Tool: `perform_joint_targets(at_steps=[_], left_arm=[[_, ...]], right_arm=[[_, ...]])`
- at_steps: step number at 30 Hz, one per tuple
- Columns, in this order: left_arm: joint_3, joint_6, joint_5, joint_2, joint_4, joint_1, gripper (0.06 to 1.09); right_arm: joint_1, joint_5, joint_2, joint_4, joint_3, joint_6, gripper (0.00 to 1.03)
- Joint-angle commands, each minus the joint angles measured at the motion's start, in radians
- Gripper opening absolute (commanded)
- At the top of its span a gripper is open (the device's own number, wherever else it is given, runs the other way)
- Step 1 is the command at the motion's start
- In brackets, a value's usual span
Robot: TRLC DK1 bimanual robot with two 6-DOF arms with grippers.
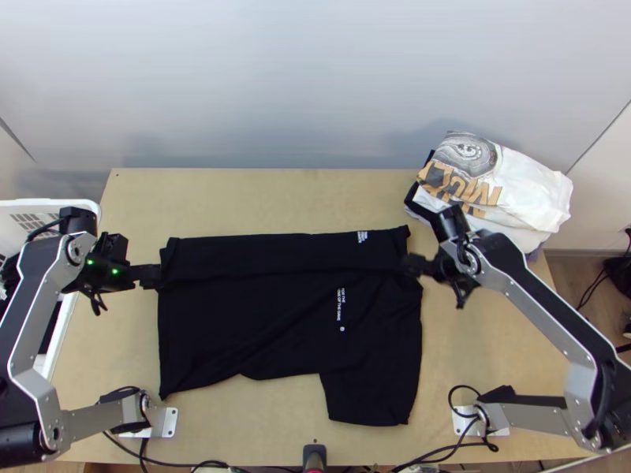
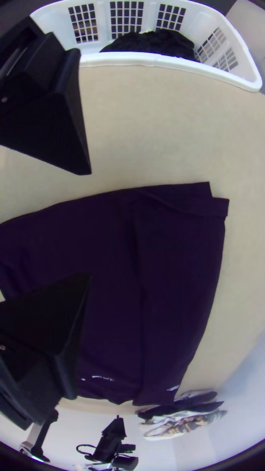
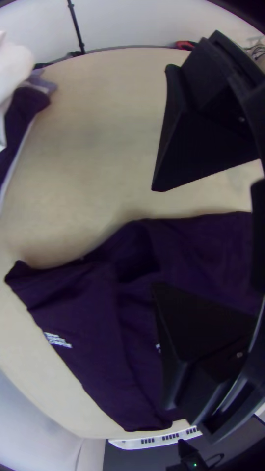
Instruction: Fold the t-shirt
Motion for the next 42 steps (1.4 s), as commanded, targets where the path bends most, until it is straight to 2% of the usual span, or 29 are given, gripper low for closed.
perform_joint_targets(at_steps=[1,2,4,5,9,17,18,21,22,28,34,35,39,42], left_arm=[[0.036,0.046,0.009,-0.066,-0.13,-0.011,1.03],[0.028,0.054,0.011,-0.071,-0.132,-0.013,1.03],[0.022,0.049,0.011,-0.069,-0.147,-0.019,1.03],[0.02,0.044,0.011,-0.069,-0.155,-0.023,1.03],[0.022,0.015,0.011,-0.074,-0.187,-0.053,1.03],[0.019,-0.025,-0.018,-0.076,-0.198,-0.074,1.03],[0.016,-0.031,-0.023,-0.076,-0.198,-0.077,1.03],[0.014,-0.049,-0.038,-0.076,-0.199,-0.097,1.03],[0.014,-0.052,-0.044,-0.077,-0.202,-0.1,1.03],[0.017,-0.069,-0.052,-0.079,-0.202,-0.111,1.03],[0.013,-0.077,-0.066,-0.077,-0.202,-0.114,1.03],[0.013,-0.077,-0.067,-0.079,-0.202,-0.115,1.03],[0.011,-0.078,-0.07,-0.079,-0.202,-0.115,1.03],[0.005,-0.074,-0.072,-0.079,-0.205,-0.114,1.03]], right_arm=[[0.093,-0.095,-0.076,-0.329,-0.049,0.099,0.91],[0.13,-0.095,-0.075,-0.365,-0.077,0.096,0.99],[0.197,-0.082,-0.092,-0.382,-0.135,0.08,0.99],[0.202,-0.092,-0.127,-0.385,-0.184,0.102,0.99],[0.215,-0.217,-0.299,-0.249,-0.347,0.134,0.87],[0.206,-0.378,-0.397,-0.12,-0.522,0.123,0.86],[0.205,-0.387,-0.386,-0.115,-0.528,0.103,0.81],[0.203,-0.411,-0.366,-0.109,-0.529,0.056,0.51],[0.203,-0.421,-0.363,-0.102,-0.538,0.043,0.47],[0.172,-0.434,-0.339,-0.034,-0.588,-0.061,0.47],[0.163,-0.436,-0.276,-0.017,-0.589,-0.104,0.46],[0.163,-0.436,-0.27,-0.014,-0.589,-0.11,0.45],[0.163,-0.436,-0.265,-0.002,-0.591,-0.144,0.3],[0.163,-0.436,-0.26,0.007,-0.597,-0.162,0.29]])
